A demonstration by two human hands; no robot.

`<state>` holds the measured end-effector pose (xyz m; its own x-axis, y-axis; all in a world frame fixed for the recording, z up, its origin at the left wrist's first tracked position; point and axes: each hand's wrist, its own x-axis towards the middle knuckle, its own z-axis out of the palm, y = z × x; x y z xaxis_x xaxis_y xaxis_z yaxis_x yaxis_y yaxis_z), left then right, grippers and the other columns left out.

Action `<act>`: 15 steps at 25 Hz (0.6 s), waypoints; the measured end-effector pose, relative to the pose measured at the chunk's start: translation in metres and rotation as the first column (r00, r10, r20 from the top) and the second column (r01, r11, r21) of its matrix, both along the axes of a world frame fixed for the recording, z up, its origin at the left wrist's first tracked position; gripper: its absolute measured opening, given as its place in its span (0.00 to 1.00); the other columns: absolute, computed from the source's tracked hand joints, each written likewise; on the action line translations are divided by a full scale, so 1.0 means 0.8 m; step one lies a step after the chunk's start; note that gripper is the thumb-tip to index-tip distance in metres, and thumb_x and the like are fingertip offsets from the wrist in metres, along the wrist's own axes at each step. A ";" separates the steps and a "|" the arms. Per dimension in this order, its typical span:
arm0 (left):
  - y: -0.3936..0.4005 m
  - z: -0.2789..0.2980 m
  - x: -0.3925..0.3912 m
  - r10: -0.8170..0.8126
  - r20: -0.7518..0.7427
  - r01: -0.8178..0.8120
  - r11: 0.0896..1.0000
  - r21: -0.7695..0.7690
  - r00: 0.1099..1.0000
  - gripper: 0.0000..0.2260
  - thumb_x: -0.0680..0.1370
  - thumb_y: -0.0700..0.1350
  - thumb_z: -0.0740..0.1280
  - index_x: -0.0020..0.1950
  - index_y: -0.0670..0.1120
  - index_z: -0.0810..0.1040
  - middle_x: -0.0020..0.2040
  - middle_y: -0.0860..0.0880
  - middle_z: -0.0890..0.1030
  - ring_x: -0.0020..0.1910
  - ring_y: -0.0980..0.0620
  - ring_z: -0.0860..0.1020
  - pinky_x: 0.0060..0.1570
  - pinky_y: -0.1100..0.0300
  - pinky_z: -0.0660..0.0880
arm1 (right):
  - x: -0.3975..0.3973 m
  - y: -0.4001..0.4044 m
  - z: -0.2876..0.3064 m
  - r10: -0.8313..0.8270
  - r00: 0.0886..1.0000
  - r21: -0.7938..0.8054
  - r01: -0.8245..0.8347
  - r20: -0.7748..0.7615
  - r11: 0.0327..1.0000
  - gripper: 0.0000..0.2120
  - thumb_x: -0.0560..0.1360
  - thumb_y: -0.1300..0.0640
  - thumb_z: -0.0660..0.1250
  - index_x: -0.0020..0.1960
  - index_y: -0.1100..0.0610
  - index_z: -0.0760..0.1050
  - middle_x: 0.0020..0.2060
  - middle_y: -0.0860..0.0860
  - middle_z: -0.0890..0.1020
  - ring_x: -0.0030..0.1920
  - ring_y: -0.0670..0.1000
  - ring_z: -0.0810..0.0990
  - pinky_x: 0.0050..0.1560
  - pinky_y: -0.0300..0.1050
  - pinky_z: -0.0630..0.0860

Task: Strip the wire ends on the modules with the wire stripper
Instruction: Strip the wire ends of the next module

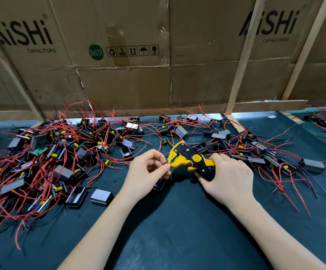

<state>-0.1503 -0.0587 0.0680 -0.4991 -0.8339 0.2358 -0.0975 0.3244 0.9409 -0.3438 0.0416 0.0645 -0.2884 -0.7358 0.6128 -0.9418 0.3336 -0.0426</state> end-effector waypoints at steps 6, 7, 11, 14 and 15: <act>0.001 0.001 0.000 0.002 0.017 -0.001 1.000 -0.023 1.000 0.06 0.76 0.36 0.70 0.43 0.43 0.75 0.35 0.45 0.84 0.35 0.47 0.84 0.38 0.66 0.76 | 0.000 0.000 0.000 -0.014 0.999 0.017 0.014 -0.039 1.000 0.21 0.57 0.41 0.79 0.35 0.55 0.76 0.28 0.49 0.78 0.29 0.57 0.79 0.33 0.40 0.60; 0.001 0.002 0.001 0.002 0.021 -0.001 1.000 -0.027 1.000 0.06 0.76 0.36 0.70 0.43 0.43 0.75 0.34 0.46 0.84 0.35 0.47 0.84 0.38 0.65 0.77 | 0.000 0.000 0.000 -0.009 0.999 0.012 0.009 -0.038 1.000 0.22 0.56 0.41 0.80 0.35 0.56 0.76 0.28 0.49 0.78 0.28 0.57 0.78 0.33 0.40 0.60; 0.000 0.002 0.002 0.005 0.031 -0.004 0.999 -0.034 0.999 0.06 0.76 0.35 0.70 0.43 0.42 0.75 0.32 0.48 0.83 0.36 0.42 0.83 0.41 0.57 0.81 | -0.002 -0.001 -0.002 0.017 1.000 0.049 -0.017 -0.004 0.999 0.21 0.61 0.40 0.76 0.39 0.55 0.76 0.32 0.49 0.79 0.34 0.57 0.80 0.35 0.43 0.66; -0.001 0.003 0.003 -0.003 0.052 0.005 0.999 -0.039 0.999 0.06 0.75 0.34 0.70 0.43 0.42 0.75 0.32 0.48 0.83 0.37 0.40 0.83 0.43 0.52 0.81 | -0.004 -0.002 -0.004 0.017 1.000 0.057 -0.018 0.017 0.998 0.20 0.62 0.39 0.75 0.40 0.54 0.76 0.33 0.48 0.80 0.36 0.56 0.81 0.36 0.44 0.67; -0.002 0.004 0.003 -0.007 0.060 0.009 0.999 -0.039 0.998 0.06 0.75 0.34 0.70 0.43 0.41 0.75 0.32 0.48 0.83 0.37 0.41 0.83 0.43 0.52 0.81 | -0.004 -0.002 -0.004 0.012 1.000 0.068 -0.014 0.017 0.998 0.20 0.62 0.38 0.74 0.40 0.53 0.76 0.34 0.48 0.80 0.37 0.56 0.81 0.36 0.43 0.67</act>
<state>-0.1477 -0.0599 0.0711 -0.5197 -0.8207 0.2376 -0.1503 0.3615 0.9202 -0.3468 0.0400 0.0615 -0.2883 -0.7796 0.5560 -0.9454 0.3240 -0.0359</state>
